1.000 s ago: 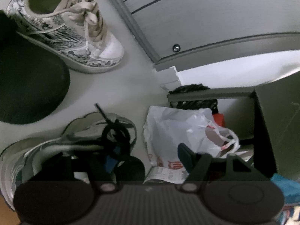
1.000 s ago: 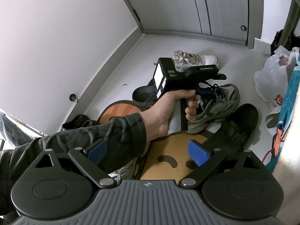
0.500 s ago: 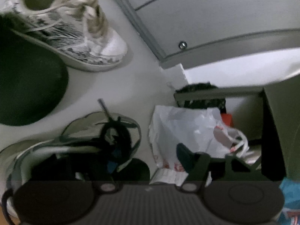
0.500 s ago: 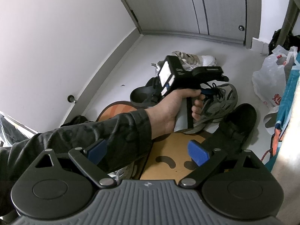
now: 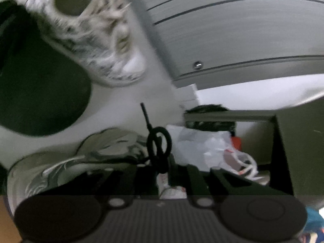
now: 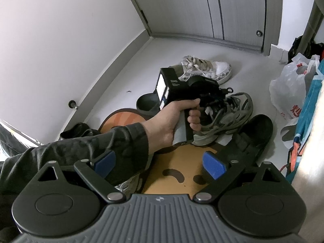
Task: Organize scattered shoes
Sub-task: 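Lift the grey sneaker by its laces with the left tool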
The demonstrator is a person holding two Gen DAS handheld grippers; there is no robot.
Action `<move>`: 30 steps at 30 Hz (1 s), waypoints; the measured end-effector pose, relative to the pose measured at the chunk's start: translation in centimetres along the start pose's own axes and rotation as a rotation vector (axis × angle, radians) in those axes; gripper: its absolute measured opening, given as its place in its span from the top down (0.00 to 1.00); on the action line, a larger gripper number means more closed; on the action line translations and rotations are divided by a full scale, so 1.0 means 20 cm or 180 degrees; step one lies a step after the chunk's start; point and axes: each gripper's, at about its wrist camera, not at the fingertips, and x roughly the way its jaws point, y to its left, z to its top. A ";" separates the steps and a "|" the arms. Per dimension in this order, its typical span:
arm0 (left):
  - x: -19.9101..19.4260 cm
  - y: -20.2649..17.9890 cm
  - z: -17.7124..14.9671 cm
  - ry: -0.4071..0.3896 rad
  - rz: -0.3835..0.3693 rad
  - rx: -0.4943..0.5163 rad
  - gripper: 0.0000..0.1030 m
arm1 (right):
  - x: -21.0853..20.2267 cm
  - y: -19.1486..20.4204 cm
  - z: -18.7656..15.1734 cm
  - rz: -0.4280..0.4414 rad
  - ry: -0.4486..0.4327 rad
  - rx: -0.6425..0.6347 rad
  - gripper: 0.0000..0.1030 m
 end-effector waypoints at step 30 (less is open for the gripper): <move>-0.82 -0.12 -0.04 -0.0094 -0.0833 0.0235 0.92 | 0.15 0.06 0.00 -0.0903 -0.0253 -0.0525 0.06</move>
